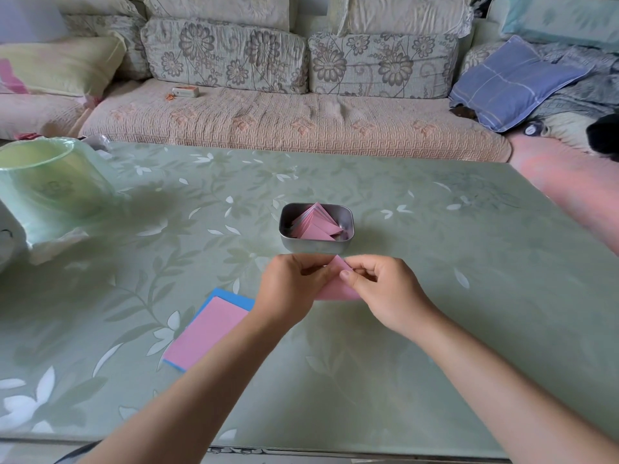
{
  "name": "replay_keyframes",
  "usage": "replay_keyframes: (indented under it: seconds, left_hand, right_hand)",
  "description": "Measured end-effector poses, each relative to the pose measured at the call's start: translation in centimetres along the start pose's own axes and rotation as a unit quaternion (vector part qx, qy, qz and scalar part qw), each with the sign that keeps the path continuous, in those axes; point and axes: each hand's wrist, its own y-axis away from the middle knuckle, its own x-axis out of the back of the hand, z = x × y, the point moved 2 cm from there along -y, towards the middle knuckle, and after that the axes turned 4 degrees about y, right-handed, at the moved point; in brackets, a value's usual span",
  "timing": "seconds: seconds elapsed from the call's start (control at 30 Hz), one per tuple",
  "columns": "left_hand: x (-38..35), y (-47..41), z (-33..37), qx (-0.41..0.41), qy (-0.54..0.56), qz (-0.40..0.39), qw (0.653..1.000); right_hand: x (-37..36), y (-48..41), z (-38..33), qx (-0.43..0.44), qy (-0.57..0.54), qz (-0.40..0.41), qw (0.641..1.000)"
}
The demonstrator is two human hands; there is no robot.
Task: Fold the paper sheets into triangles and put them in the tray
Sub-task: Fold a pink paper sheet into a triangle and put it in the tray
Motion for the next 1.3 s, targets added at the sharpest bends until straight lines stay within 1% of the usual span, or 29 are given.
replay_keyframes:
  seconds: [0.07,0.2,0.43,0.5,0.67,0.8,0.9,0.97,1.13,1.23,1.3]
  left_hand:
    - [-0.2,0.2,0.1,-0.009,0.003,-0.001,1.000]
    - [-0.5,0.5,0.1,-0.011,0.010,0.005,1.000]
    - [-0.6,0.4,0.0,-0.009,-0.003,0.025,1.000]
    - [-0.6,0.4,-0.1,-0.005,-0.002,0.026,1.000]
    - [-0.7,0.6,-0.2,-0.002,0.004,0.020,1.000]
    - [-0.8,0.6,-0.2,0.000,-0.037,0.016,0.999]
    - [-0.9,0.5,-0.7,0.009,-0.045,0.008,0.999]
    - [-0.9,0.4,-1.0,0.011,-0.069,-0.009,0.998]
    - [-0.3,0.2,-1.2,0.008,-0.203,-0.092,0.975]
    - [0.4,0.4,-1.3,0.022,-0.243,-0.094,0.965]
    - [0.9,0.7,-1.1,0.006,-0.291,-0.092,0.952]
  right_hand:
    - [-0.1,0.1,-0.1,0.014,0.046,0.019,0.999]
    - [-0.7,0.6,-0.6,0.051,0.117,0.007,0.992]
    - [-0.5,0.4,-0.9,0.069,0.155,0.043,0.985]
    - [-0.7,0.5,-0.9,0.069,0.165,0.035,0.983]
    - [-0.5,0.3,-0.8,0.048,0.172,0.021,0.984]
    - [0.0,0.1,-0.5,-0.006,0.122,0.039,0.992]
    - [0.3,-0.2,0.0,-0.037,0.124,0.020,0.991]
    - [0.4,-0.3,0.1,-0.051,0.132,-0.008,0.990]
    - [0.0,-0.1,0.2,-0.087,0.197,-0.066,0.974]
    - [-0.4,-0.1,0.2,-0.077,0.259,-0.056,0.961]
    - [-0.7,-0.2,0.3,-0.051,0.311,-0.045,0.948]
